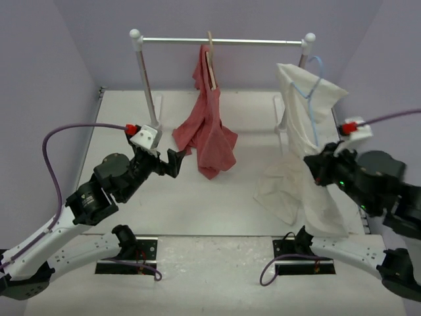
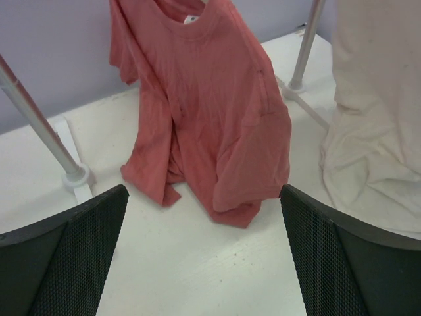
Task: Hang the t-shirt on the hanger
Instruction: Place the hanger at the clothesline.
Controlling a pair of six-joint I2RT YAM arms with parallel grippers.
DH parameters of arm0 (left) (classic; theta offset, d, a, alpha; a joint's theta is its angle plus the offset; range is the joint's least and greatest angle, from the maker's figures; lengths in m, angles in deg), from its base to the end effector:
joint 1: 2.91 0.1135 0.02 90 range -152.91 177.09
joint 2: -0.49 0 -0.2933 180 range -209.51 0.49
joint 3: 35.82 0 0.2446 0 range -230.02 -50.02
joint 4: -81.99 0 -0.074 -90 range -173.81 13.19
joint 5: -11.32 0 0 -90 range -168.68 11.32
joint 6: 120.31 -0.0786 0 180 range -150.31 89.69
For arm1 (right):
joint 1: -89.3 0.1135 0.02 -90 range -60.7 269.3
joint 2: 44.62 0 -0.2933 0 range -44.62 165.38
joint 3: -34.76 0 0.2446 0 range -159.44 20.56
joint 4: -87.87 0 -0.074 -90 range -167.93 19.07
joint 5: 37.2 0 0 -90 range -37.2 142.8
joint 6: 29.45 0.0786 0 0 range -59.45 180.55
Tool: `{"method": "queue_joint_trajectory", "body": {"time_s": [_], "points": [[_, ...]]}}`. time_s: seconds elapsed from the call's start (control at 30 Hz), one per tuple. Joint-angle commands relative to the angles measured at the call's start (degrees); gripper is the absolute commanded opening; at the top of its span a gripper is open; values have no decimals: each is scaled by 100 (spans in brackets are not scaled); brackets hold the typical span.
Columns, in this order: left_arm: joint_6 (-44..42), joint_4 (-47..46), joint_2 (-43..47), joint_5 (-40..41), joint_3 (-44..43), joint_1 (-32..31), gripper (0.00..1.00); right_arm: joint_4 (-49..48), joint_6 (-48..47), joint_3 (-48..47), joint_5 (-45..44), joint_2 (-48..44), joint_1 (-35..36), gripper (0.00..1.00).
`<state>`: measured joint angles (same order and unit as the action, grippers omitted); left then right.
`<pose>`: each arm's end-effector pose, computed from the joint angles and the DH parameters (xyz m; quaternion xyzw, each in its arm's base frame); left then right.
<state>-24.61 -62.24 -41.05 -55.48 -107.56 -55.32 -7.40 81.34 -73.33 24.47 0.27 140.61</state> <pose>0.1206 -0.1059 0.4168 0.1636 0.7196 -0.1895 0.6477 0.0639 0.0202 0.4863 -0.0782 0.8096 0.1574 0.5601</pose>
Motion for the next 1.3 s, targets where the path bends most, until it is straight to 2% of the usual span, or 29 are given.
{"method": "queue_joint_trajectory", "body": {"time_s": [0.0,0.2,0.3,0.37,0.47,0.6,0.87,1.03,1.27], "points": [[416,835,187,458,-362,8,100,-1486,78,308,501,648,-91,0],[307,1278,438,880,-306,11,100,-1744,117,-672,772,1299,-244,0],[225,1218,612,940,-109,11,100,-1735,96,-1227,487,1674,-321,0],[218,1067,790,950,165,3,100,-1777,248,-1190,454,1910,-895,0],[145,868,1021,976,554,11,100,-2160,440,-478,662,1820,-1406,0],[56,619,1318,1007,1015,4,100,-2784,561,279,697,1688,-1475,0],[221,71,2264,700,1919,11,100,-3384,656,907,1067,2032,-1483,0],[134,-224,2993,589,2193,11,100,-3529,759,1294,1312,1467,-1475,0],[147,-233,2658,448,2186,11,100,-3290,858,1762,1557,402,-1448,0]]}}
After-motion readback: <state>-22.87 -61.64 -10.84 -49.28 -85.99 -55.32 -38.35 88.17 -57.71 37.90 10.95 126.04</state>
